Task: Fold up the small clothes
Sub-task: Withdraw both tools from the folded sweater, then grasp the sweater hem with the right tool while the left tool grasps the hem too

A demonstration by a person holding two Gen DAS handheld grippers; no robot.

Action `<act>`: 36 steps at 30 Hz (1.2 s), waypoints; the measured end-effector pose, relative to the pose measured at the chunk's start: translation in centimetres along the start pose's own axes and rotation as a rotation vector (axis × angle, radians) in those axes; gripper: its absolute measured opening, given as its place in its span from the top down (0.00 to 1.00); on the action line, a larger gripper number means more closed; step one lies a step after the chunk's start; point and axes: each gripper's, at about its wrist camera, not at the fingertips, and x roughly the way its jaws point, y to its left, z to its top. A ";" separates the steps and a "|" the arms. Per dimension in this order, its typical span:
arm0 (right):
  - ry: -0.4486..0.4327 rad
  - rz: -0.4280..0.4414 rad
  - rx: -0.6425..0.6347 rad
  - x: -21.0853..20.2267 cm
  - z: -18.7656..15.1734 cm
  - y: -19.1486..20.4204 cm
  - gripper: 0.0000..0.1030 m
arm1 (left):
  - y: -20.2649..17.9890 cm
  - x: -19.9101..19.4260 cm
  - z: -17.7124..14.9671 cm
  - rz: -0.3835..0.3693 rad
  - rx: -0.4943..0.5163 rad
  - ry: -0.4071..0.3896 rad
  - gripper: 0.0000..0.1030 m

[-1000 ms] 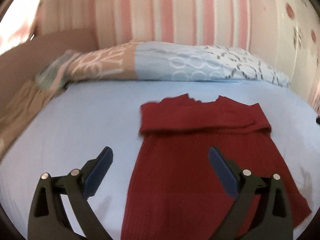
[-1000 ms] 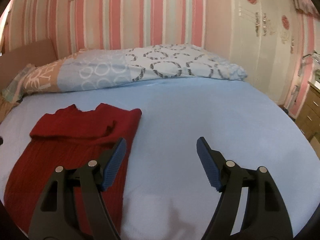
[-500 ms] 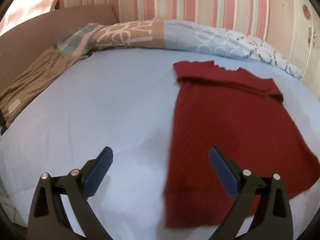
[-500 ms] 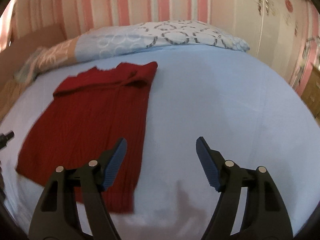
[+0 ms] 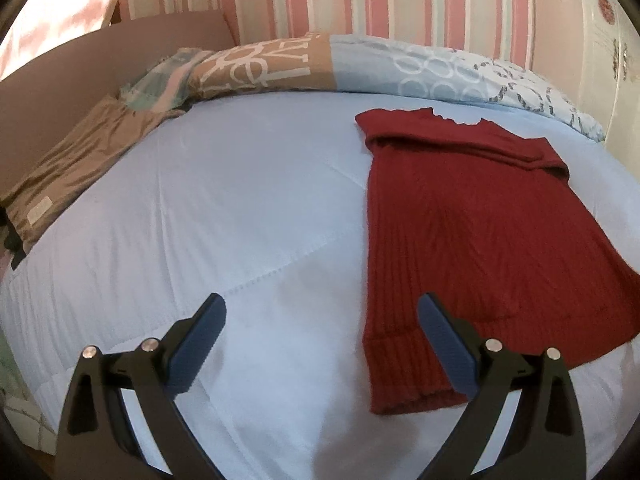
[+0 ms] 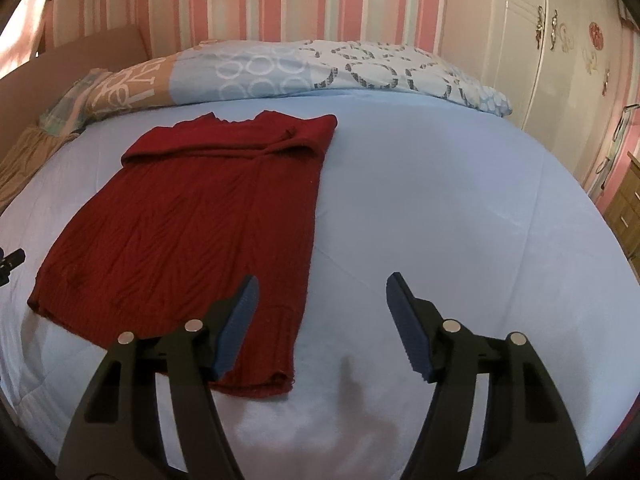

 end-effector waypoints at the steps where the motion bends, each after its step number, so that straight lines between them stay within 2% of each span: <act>1: 0.005 -0.006 -0.008 0.1 0.0 0.2 0.35 | 0.0 0.1 0.1 0.000 0.004 0.000 0.06; 10: 0.038 -0.010 -0.003 1.0 -0.8 0.3 0.35 | 0.1 0.9 -0.6 -0.001 0.027 0.021 0.06; 14: 0.052 -0.006 -0.005 1.3 -1.1 0.4 0.36 | 0.6 1.0 -0.6 -0.010 -0.003 0.028 0.06; 21: 0.105 -0.010 -0.026 3.0 -1.9 1.2 0.48 | 0.4 1.0 -0.4 -0.013 -0.004 0.025 0.06; 26: 0.167 0.041 -0.044 4.8 -2.6 2.3 0.49 | 0.3 1.0 -0.3 -0.018 -0.013 0.025 0.06; 29: 0.195 0.060 -0.069 5.5 -2.9 3.2 0.63 | 0.3 1.0 -0.2 -0.026 -0.012 0.025 0.06; 31: 0.217 0.080 -0.074 6.0 -3.1 3.6 0.84 | 0.2 1.1 -0.1 -0.031 -0.008 0.026 0.06; 33: 0.218 0.085 -0.067 6.0 -3.1 3.6 0.88 | 0.2 1.2 0.0 -0.038 -0.007 0.029 0.06; 36: 0.225 0.088 -0.058 6.1 -3.1 3.7 0.88 | 0.0 1.8 0.0 -0.065 -0.010 0.045 0.06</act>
